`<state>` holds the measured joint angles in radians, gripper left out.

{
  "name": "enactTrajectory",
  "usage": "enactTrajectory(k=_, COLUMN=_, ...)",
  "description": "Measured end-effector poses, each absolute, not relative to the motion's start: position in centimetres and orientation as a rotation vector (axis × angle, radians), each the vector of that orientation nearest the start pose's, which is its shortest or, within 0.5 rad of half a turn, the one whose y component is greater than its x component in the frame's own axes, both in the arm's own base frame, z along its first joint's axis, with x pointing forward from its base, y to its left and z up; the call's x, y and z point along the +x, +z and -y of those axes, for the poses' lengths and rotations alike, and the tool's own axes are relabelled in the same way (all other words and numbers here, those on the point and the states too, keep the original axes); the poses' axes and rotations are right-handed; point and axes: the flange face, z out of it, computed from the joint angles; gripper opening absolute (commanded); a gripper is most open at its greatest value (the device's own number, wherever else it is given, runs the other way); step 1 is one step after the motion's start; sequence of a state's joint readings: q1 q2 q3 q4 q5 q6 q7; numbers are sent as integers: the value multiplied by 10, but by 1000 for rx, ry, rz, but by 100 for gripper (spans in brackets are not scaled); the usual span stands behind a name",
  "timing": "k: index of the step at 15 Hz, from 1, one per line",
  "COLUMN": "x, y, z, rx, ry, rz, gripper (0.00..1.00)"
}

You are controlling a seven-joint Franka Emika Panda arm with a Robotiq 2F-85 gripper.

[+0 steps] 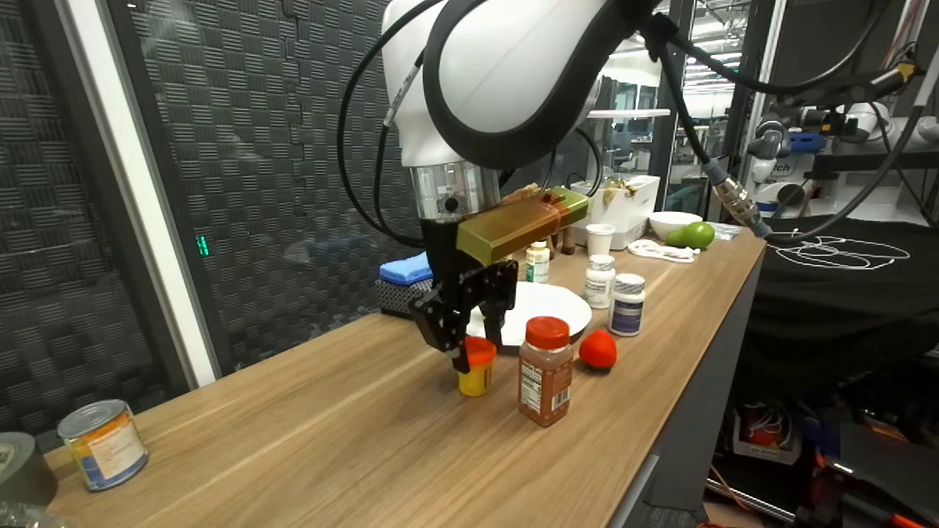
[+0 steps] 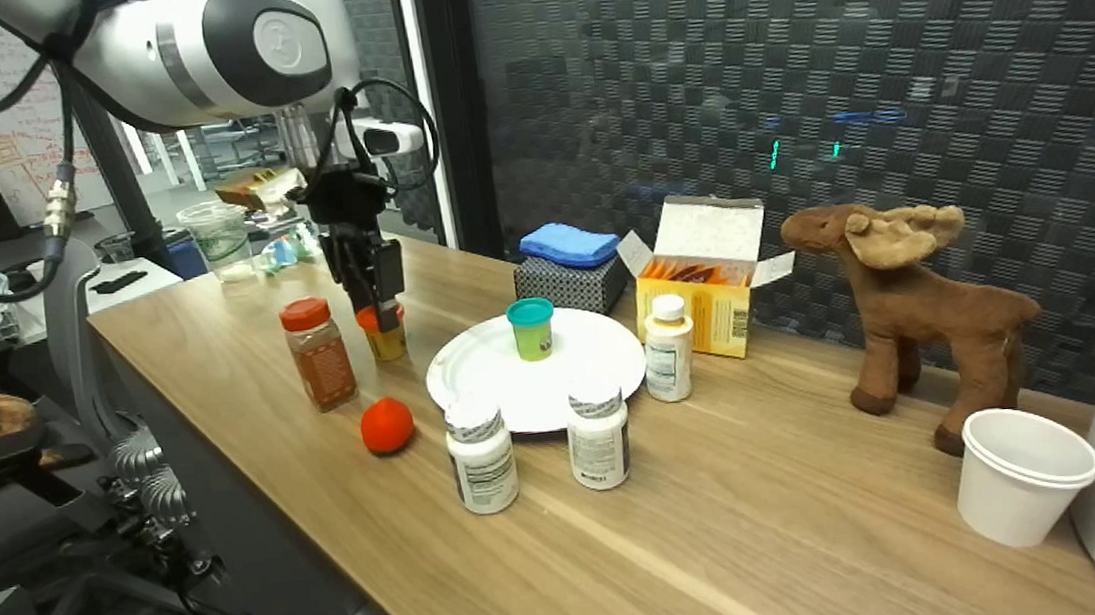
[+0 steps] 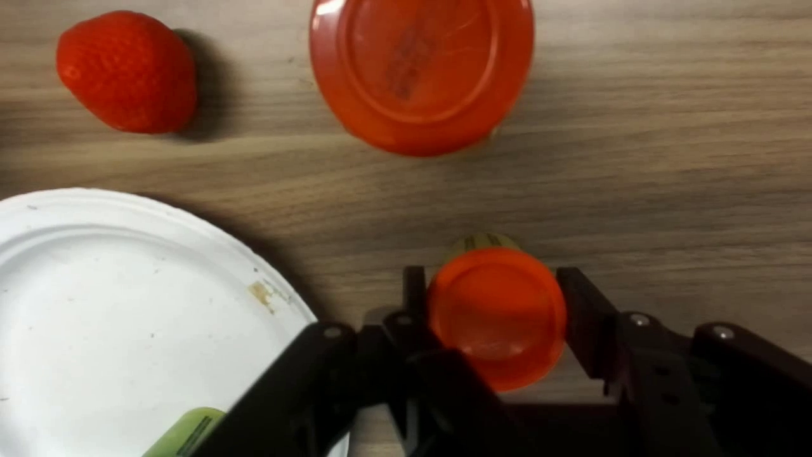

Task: Put the bottles on the tray

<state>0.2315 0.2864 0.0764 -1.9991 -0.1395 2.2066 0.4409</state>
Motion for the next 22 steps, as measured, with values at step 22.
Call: enactTrajectory(k=22, x=592, y=377, z=15, rx=-3167, ry=-124, rz=-717, gripper=29)
